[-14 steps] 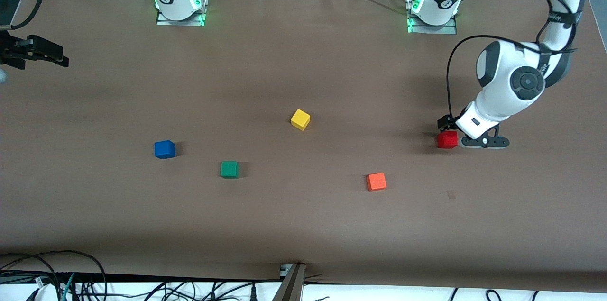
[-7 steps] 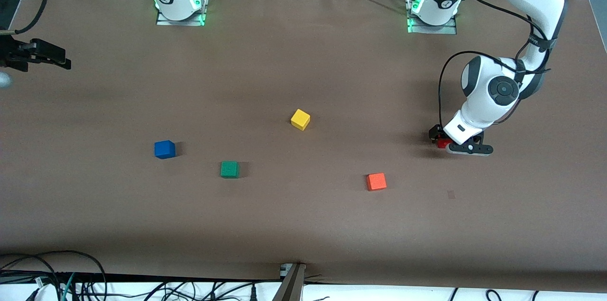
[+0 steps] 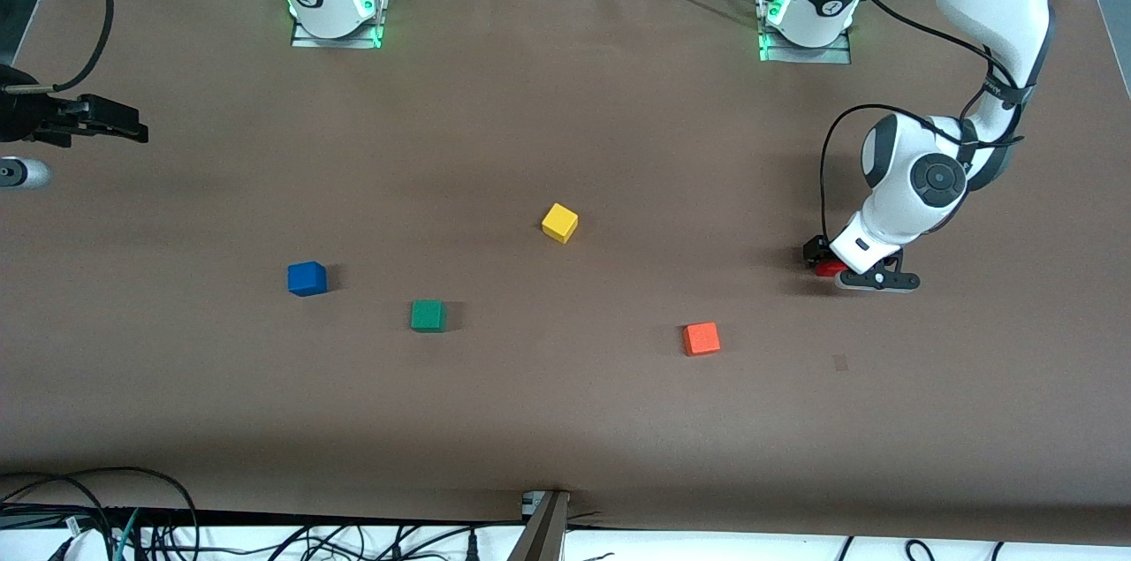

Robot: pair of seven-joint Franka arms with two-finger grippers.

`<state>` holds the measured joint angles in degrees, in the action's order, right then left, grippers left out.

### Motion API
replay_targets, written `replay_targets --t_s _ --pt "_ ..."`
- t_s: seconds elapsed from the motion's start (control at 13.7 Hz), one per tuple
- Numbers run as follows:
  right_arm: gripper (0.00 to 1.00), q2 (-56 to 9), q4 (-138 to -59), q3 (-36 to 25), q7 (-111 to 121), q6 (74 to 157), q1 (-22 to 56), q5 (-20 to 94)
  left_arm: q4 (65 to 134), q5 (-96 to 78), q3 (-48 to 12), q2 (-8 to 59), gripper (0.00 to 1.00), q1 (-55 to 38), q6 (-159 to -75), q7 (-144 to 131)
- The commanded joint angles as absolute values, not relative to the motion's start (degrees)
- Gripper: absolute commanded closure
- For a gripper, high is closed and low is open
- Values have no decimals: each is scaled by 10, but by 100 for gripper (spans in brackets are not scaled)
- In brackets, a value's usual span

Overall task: Pass red block to right arm, stack on blue
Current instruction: 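Lower the left gripper onto the red cube and close it, then lift the red cube with the left gripper while the right gripper advances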

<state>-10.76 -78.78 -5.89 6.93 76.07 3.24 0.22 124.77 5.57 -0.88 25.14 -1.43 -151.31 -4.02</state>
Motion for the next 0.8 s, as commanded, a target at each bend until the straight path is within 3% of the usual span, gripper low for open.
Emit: replay_targets --t_s 0.0,0.07,0.22,0.51,0.73 --pt "0 -108 -780 -58 76 751 33 11 1253 67 -11 254 14 -11 -1520 -40" --pt "0 -109 -780 -57 75 752 32 12 1255 67 -11 254 44 -11 -1515 -40" --pt "0 -112 -779 -57 75 751 33 11 1255 67 -12 253 71 -4 -1511 -41" --pt "0 -113 -780 -55 76 751 33 13 1247 65 -23 238 100 -10 -1504 -40" --pt "0 -113 -780 -53 76 751 34 14 1246 64 -39 217 100 -5 -1504 -27"
